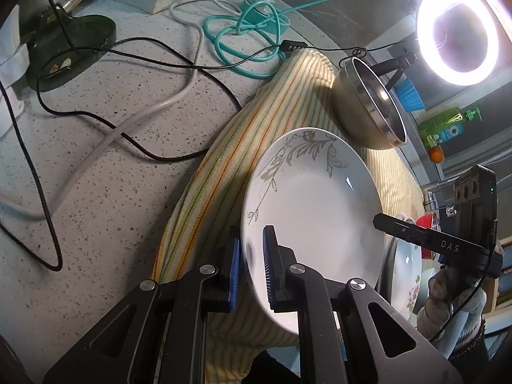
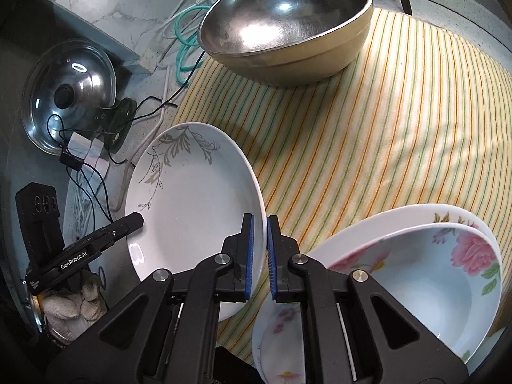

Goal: Organize plates and bowls
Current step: 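Lift the grey-leaf plate upright with the left gripper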

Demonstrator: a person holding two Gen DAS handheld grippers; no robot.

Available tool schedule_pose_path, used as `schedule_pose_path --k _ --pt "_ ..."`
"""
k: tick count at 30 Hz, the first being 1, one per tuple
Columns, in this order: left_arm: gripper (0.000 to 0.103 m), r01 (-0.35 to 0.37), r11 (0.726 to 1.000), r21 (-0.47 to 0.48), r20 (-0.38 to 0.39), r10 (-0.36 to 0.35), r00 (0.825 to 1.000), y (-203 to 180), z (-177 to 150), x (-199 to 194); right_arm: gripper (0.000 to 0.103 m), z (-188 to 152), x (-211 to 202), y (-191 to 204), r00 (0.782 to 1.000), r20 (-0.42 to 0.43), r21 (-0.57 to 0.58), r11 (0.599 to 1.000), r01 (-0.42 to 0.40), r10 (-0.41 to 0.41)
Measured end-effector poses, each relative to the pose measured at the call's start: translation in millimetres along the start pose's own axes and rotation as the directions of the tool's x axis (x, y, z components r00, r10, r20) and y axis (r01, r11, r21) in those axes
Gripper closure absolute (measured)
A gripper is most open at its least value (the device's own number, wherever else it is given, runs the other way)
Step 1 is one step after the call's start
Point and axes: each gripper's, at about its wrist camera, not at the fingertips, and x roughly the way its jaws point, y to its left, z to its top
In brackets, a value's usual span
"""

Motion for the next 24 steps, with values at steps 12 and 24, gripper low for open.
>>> schedule_pose_path --k 12,24 --pt "0.091 0.031 0.998 0.05 0.049 -0.033 0.998 -21 11 -19 0.095 -12 -33 -5 0.997 0.065 0.046 0.998 -0.04 0.037" --pt "0.091 0.106 0.982 0.159 0.035 -0.113 0.993 -75 15 -20 0.095 -48 -88 -38 0.986 0.161 0.139 0.989 -0.052 0.029"
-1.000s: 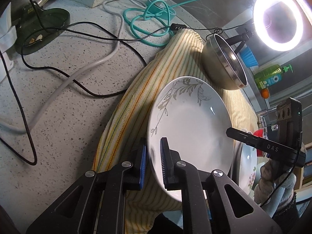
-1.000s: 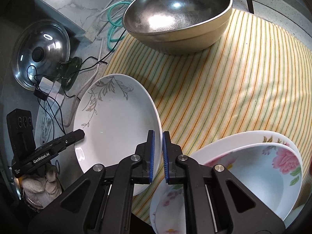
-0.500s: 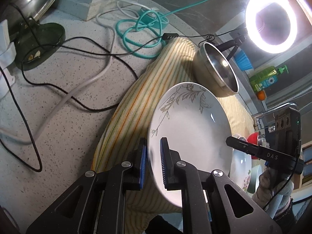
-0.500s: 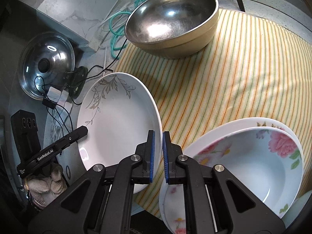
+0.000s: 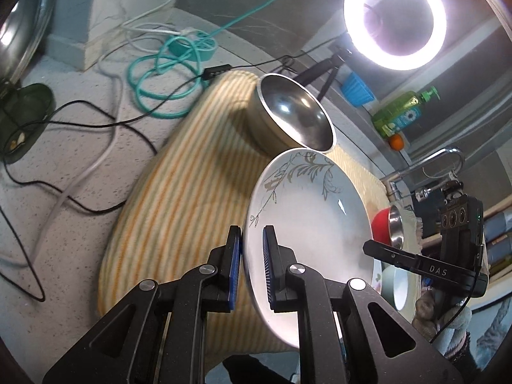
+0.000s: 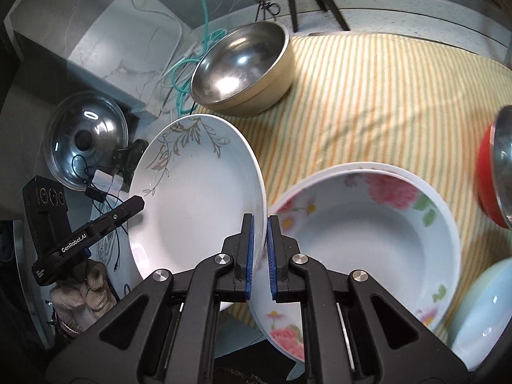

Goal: Organize plates and bowls
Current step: 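Lift the grey-leaf plate upright with the left gripper, then lower the grey-leaf plate onto the pink-rose plate stack with the left gripper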

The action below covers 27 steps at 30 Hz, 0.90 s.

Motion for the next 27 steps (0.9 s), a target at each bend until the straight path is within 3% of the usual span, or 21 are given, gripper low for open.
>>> schedule_pose_path --k 11,27 --pt "0.091 0.068 0.991 0.111 -0.076 -0.059 0.995 -51 -2 33 0.095 -27 -43 -47 0.996 0.065 0.124 0.991 0.045 -0.053" --pt "0.091 0.098 0.97 0.223 -0.176 -0.058 0.983 -101 -20 77 0.095 -74 -71 -94 0.99 0.086 0.25 0.964 0.086 -0.11"
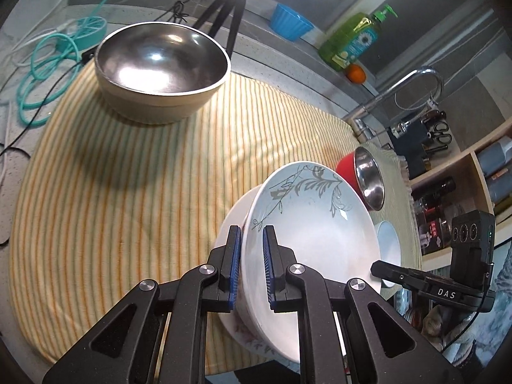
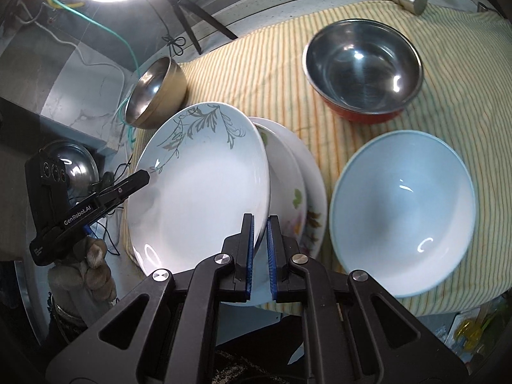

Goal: Organize plates and bowls
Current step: 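Lower the grey-leaf plate onto the pink-rose plate stack with the left gripper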

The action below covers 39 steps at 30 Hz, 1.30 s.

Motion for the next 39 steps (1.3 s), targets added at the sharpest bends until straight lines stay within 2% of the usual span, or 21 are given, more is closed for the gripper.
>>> schedule_pose_path --k 10,21,32,39 --pt "0.091 -0.016 1.0 0.025 -0.032 0.017 0.999 -7 -1 13 0.095 -8 0 -9 1.0 -0.008 0.008 1.0 0.022 -0.022" --pt "0.091 -0.034 0.999 0.033 -0.032 0.035 0.999 -6 0 17 0.095 -12 7 -9 0.999 -0.028 -0.003 0.999 0.042 -0.042" --pt "0.091 -0.062 0.995 0.082 -0.035 0.065 0.997 -12 0 21 0.093 -11 13 -3 0.993 -0.035 -0.054 0.992 0.115 -0.117" --pt "0.091 -0.064 0.994 0.085 -0.039 0.067 0.997 -13 0 21 0.091 -11 14 1 0.99 -0.036 -0.074 0.988 0.133 -0.136"
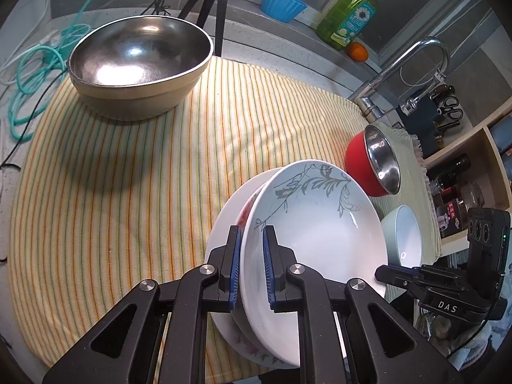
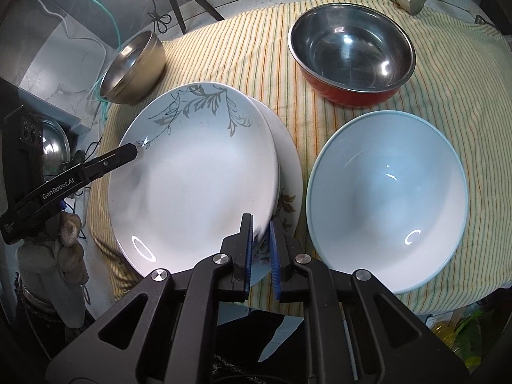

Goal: Organize plates and bowls
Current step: 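Lower the grey-leaf plate onto the pink-rose plate stack with the left gripper, then open the left gripper and move both tools to the beige steel bowl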

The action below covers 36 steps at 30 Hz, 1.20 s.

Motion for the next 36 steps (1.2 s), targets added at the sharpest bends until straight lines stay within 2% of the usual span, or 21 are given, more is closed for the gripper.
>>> schedule_pose_path --k 8,12,15,18,29,32,36 --pt "0.091 -0.042 0.998 0.057 0.003 0.041 0.999 -8 -2 0 0.089 0 0 0 1.0 -0.003 -0.002 1.0 0.001 -0.001" --pt "0.087 -0.057 0.995 0.085 0.003 0.057 0.998 -12 -2 0 0.089 0 -1 0 1.0 -0.001 -0.001 1.0 -0.002 0.002" --pt "0.084 -0.105 0.987 0.122 0.01 0.105 0.994 -16 -2 1 0.089 -1 -1 1 1.0 0.004 -0.002 1.0 -0.002 0.002" --pt "0.084 -0.122 0.98 0.157 0.01 0.122 0.992 -21 -3 3 0.089 -1 -3 2 1.0 0.01 -0.007 1.0 0.0 0.0" --pt "0.084 -0.094 0.988 0.125 0.015 0.093 0.996 -15 -2 -3 0.087 -3 -6 -1 1.0 0.021 0.003 1.0 -0.007 0.007" --pt "0.084 -0.086 0.989 0.117 0.024 0.084 0.996 -14 -2 -8 0.079 -3 -13 -2 0.999 0.039 0.005 1.0 -0.008 0.007" --pt "0.081 -0.072 0.992 0.099 0.032 0.069 0.997 -11 -3 -14 0.06 -3 -21 0 0.997 0.071 0.004 1.0 0.001 -0.001"
